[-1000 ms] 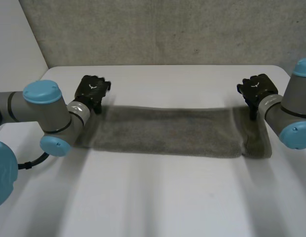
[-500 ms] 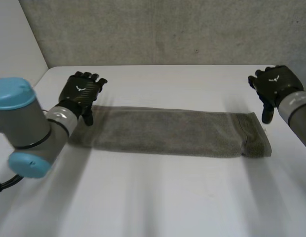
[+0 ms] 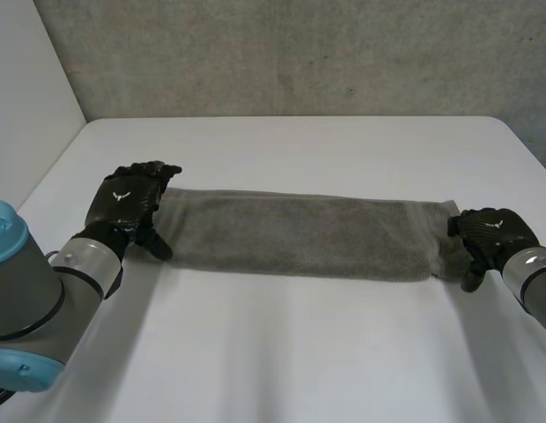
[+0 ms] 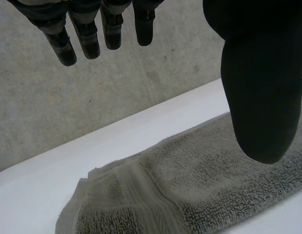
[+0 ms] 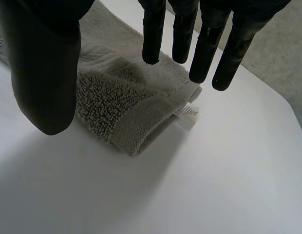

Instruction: Fold the towel.

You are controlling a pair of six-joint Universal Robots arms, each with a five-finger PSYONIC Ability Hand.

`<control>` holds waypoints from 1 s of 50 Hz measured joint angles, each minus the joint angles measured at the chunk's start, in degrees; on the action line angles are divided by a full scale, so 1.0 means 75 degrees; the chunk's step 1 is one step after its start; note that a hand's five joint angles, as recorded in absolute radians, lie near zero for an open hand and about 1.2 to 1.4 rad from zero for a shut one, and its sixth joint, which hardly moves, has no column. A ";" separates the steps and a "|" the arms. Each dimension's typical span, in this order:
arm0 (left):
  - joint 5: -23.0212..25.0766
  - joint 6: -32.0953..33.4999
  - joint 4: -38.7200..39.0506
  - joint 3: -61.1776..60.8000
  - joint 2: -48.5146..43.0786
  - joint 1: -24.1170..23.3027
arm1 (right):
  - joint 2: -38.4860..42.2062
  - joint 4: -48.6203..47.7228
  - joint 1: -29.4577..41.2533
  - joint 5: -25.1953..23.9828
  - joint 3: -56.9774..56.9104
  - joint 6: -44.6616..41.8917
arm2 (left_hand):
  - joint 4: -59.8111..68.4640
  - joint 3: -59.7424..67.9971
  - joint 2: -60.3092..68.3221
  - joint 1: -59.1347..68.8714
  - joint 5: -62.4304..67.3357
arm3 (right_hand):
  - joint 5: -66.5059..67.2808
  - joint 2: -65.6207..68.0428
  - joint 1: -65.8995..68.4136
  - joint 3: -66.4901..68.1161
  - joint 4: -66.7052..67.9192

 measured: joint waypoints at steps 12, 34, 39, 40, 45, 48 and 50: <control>-0.0002 0.0076 0.0536 -0.0306 0.0001 0.0004 | 0.0802 -0.0625 -0.0163 0.0091 -0.0453 -0.0035 | 0.0000 0.0000 0.0000 0.0000 0.0000 | 0.6789 0.6926 0.6941 0.6945 0.6972; -0.0005 0.0070 0.0517 -0.0332 0.0083 0.0008 | 0.0207 -0.0551 0.0800 0.1073 -0.2502 -0.3414 | 0.0000 0.0000 0.0000 0.0000 -0.0013 | 0.6791 0.6926 0.6944 0.7003 0.6981; -0.0011 0.0070 0.0519 -0.0341 0.0084 0.0005 | 0.0696 -0.0531 0.2919 0.1031 -0.3537 -0.3446 | 0.0000 0.0000 0.0000 0.0000 -0.0015 | 0.6791 0.7000 0.6947 0.7067 0.6981; -0.0013 0.0071 0.0522 -0.0347 0.0084 0.0005 | 0.0864 -0.0529 0.3375 0.1012 -0.3736 -0.3483 | 0.0000 0.0000 0.0000 0.0000 -0.0015 | 0.6791 0.7000 0.6947 0.7067 0.6981; -0.0013 0.0079 0.0550 -0.0380 0.0084 0.0003 | 0.1735 -0.0527 0.4912 0.0921 -0.4352 -0.3662 | 0.0000 0.0000 0.0000 0.0000 -0.0015 | 0.6791 0.7000 0.6950 0.7068 0.6981; -0.0014 0.0087 0.0600 -0.0399 0.0070 0.0001 | 0.2476 -0.0523 0.5698 0.0844 -0.4654 -0.3748 | 0.0000 0.0000 0.0000 0.0000 -0.0015 | 0.6792 0.7000 0.6950 0.7067 0.6981; -0.0014 0.0092 0.0631 -0.0406 0.0058 -0.0002 | 0.2788 -0.0519 0.5934 0.0814 -0.4742 -0.3767 | 0.0000 0.0000 0.0000 0.0000 -0.0015 | 0.6792 0.7000 0.6950 0.7067 0.6981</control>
